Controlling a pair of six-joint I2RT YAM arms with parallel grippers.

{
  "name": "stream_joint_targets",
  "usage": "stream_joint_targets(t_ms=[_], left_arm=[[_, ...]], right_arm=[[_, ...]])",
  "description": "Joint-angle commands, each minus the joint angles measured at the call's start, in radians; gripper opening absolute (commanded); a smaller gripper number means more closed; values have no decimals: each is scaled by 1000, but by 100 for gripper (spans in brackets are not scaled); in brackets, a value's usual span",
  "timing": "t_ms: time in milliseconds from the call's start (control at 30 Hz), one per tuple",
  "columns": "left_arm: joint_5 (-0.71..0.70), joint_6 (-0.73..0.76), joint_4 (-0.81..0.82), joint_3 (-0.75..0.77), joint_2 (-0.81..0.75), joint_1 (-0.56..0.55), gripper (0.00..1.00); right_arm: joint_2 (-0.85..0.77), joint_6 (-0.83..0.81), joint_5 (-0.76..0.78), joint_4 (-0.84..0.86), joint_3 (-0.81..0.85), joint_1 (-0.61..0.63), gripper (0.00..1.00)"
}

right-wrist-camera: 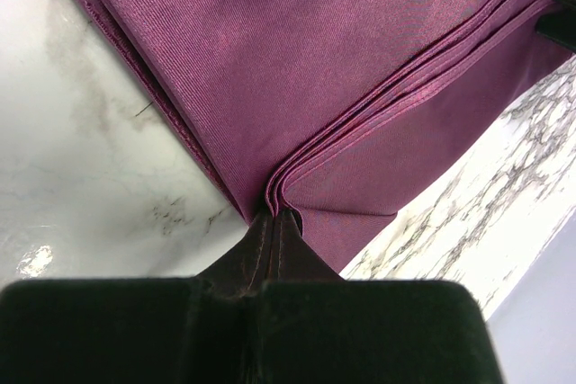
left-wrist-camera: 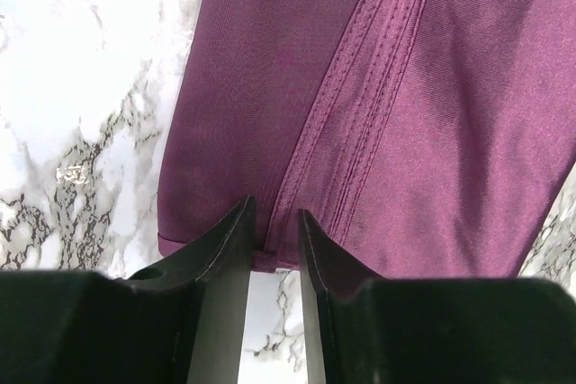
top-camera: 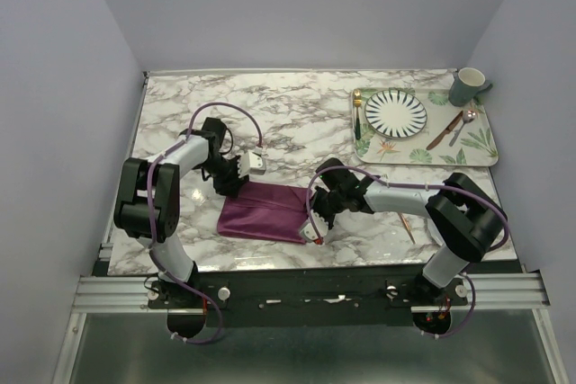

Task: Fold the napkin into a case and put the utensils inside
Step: Fold the lower triangle-folded napkin at the center of the board.

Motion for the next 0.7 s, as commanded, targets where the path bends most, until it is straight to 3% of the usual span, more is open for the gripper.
stream_joint_targets(t_ms=[0, 167, 467, 667], left_arm=[[-50, 49, -8, -30, -13, -10, 37], [-81, 60, 17, -62, -25, -21, 38], [-107, 58, 70, -99, -54, -31, 22], [-93, 52, 65, -92, -80, -31, 1]], right_arm=[[-3, 30, 7, -51, 6, -8, 1], [2, 34, 7, -51, 8, -8, 1], [3, 39, 7, -51, 14, -9, 1], [-1, 42, 7, -53, 23, -12, 1]])
